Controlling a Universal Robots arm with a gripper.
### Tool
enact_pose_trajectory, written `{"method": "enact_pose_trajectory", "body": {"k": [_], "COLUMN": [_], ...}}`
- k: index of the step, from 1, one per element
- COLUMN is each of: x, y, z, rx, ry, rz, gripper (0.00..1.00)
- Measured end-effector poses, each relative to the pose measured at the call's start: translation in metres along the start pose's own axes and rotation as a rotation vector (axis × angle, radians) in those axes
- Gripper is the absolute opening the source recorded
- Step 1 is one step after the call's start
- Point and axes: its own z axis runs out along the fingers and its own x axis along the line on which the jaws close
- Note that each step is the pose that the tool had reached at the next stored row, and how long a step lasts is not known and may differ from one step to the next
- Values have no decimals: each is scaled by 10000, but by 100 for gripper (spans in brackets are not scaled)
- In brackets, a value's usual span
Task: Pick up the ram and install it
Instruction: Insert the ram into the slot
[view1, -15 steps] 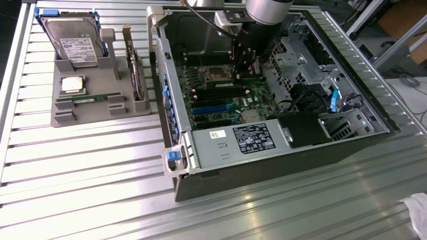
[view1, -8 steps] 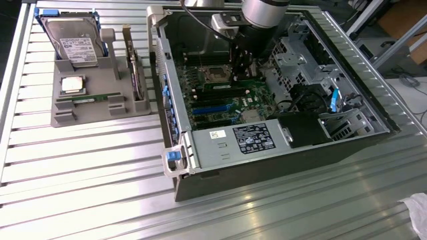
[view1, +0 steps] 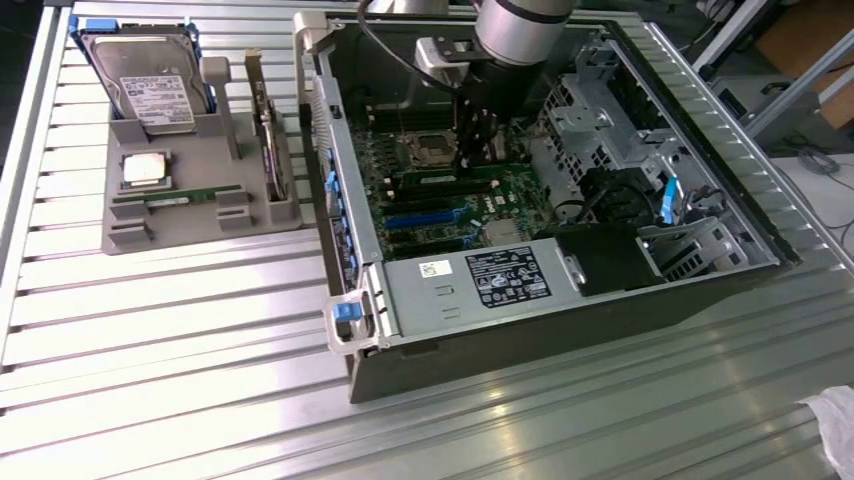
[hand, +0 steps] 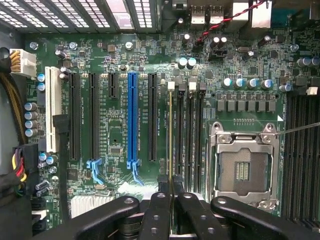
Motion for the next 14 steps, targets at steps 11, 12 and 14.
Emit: {"method": "enact_pose_trajectory", "body": {"k": [11, 12, 14], "x": [-6, -8, -9], "y": [7, 7, 7], "z": [84, 85, 86], "rx": [-1, 0, 0], "ry": [40, 39, 32], "rz": [1, 0, 1], "gripper": [12, 12, 12]}}
